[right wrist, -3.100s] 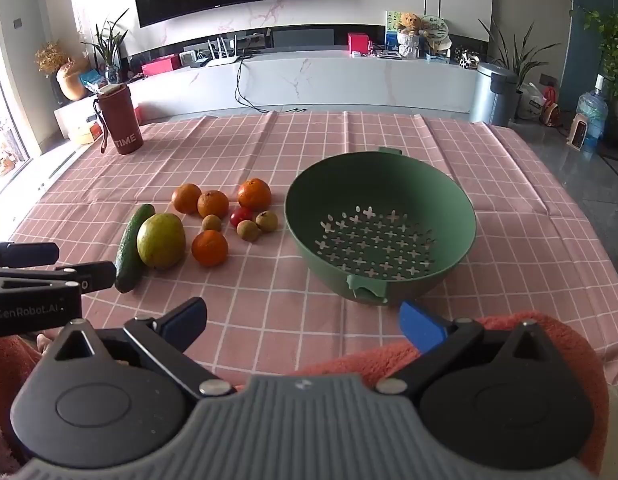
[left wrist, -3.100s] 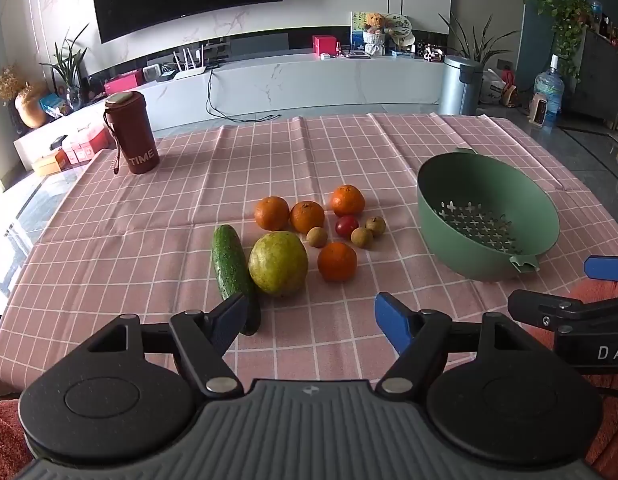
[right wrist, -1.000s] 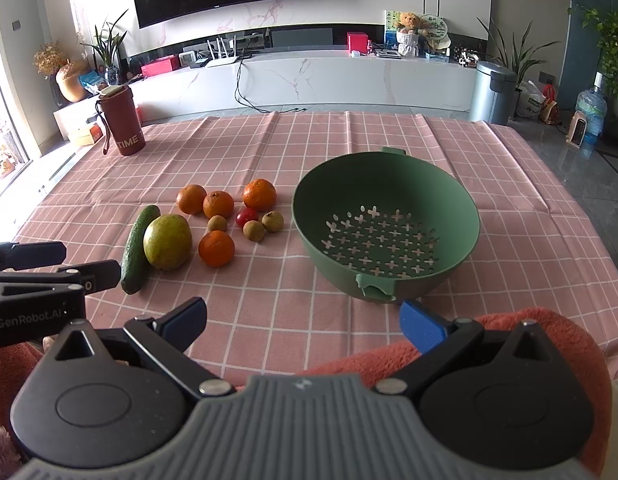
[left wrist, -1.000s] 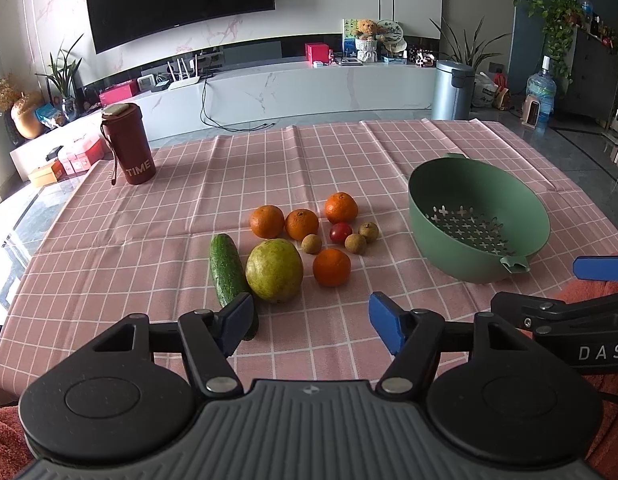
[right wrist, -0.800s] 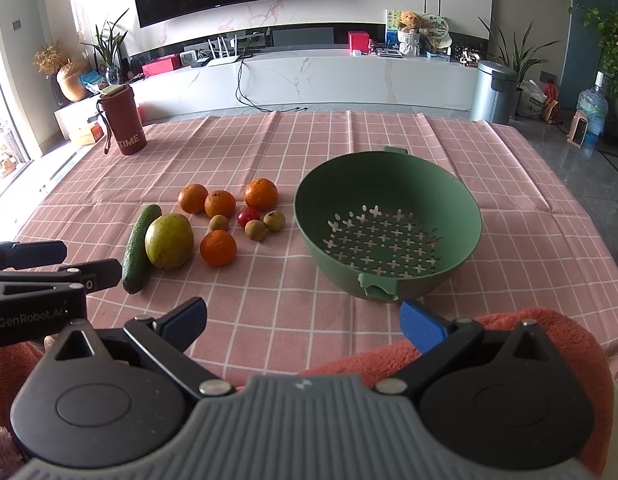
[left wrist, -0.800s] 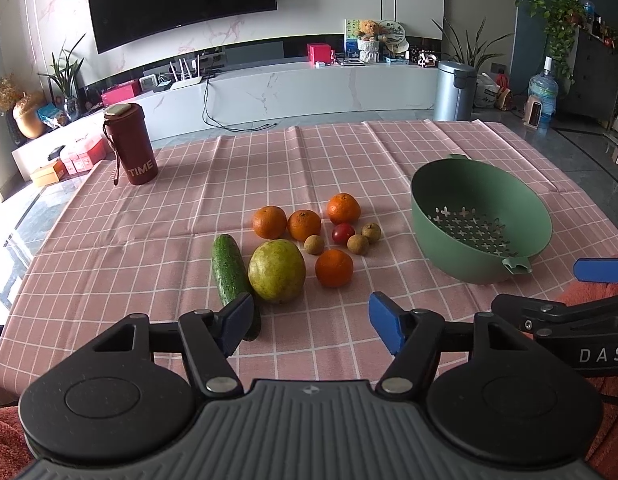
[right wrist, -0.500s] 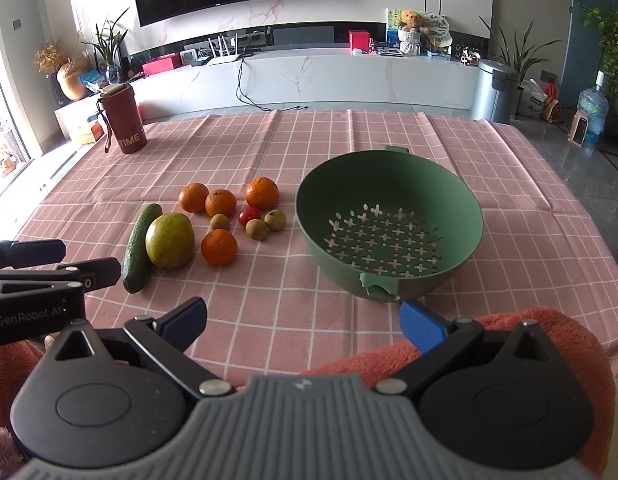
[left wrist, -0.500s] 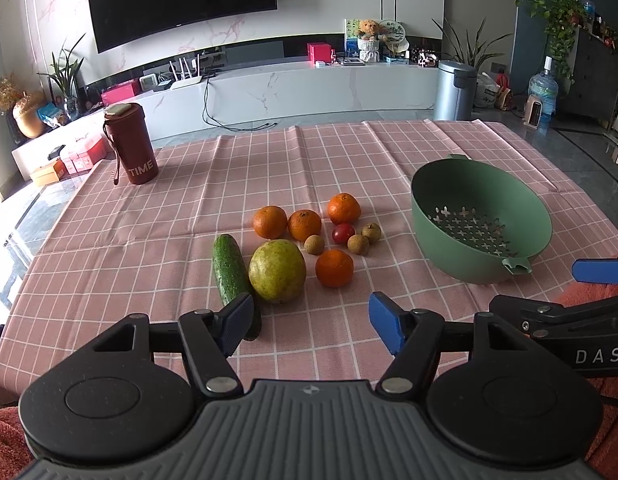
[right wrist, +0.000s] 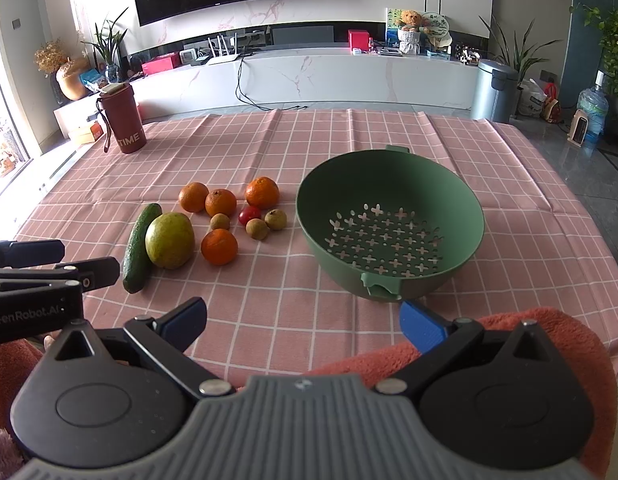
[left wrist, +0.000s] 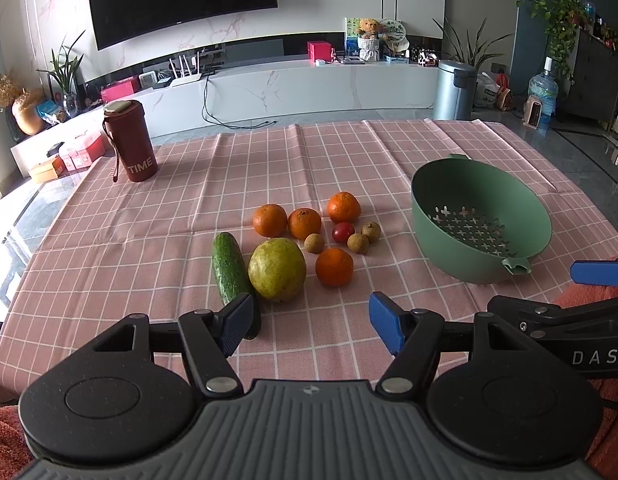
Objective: Organize fruits
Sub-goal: 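Grasp the cucumber with the left tool while the right tool grasps the yellow-green fruit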
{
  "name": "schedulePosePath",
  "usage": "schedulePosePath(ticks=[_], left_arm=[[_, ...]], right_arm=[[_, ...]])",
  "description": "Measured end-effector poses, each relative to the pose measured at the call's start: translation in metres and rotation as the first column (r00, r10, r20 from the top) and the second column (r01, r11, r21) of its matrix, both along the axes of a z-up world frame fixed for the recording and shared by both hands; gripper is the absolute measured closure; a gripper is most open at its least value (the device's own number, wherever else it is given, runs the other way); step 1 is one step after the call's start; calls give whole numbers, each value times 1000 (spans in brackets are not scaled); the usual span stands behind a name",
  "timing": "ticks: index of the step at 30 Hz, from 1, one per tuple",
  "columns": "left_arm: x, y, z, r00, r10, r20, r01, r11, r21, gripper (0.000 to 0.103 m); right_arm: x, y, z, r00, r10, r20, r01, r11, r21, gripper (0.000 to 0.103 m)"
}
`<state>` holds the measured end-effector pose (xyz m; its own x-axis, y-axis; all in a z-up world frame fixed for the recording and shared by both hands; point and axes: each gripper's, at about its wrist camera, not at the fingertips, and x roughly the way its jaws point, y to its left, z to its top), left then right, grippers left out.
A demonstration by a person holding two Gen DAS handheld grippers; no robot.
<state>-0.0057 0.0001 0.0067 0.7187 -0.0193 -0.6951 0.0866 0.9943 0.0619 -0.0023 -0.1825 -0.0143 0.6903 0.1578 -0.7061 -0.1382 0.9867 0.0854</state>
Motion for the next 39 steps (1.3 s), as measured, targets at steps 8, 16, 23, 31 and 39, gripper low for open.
schedulePosePath(ticks=[8, 16, 23, 31, 39], left_arm=[[11, 7, 1, 999, -16, -34, 16, 1000, -6, 27], [48, 48, 2, 990, 60, -130, -68, 996, -63, 38], [83, 80, -18, 970, 116, -215, -150, 977, -150, 46], [121, 109, -55, 942, 170, -289, -228, 957, -178, 57], [149, 137, -85, 915, 178, -361, -300, 901, -315, 57]], right_arm=[[9, 1, -3, 1000, 10, 4, -10, 999, 37, 5], [37, 24, -12, 993, 121, 17, -122, 987, 108, 5], [68, 67, -21, 964, 261, 55, -265, 960, 88, 19], [117, 112, -45, 922, 388, 19, -388, 918, 87, 34], [155, 135, -74, 891, 452, -32, -447, 888, 104, 35]])
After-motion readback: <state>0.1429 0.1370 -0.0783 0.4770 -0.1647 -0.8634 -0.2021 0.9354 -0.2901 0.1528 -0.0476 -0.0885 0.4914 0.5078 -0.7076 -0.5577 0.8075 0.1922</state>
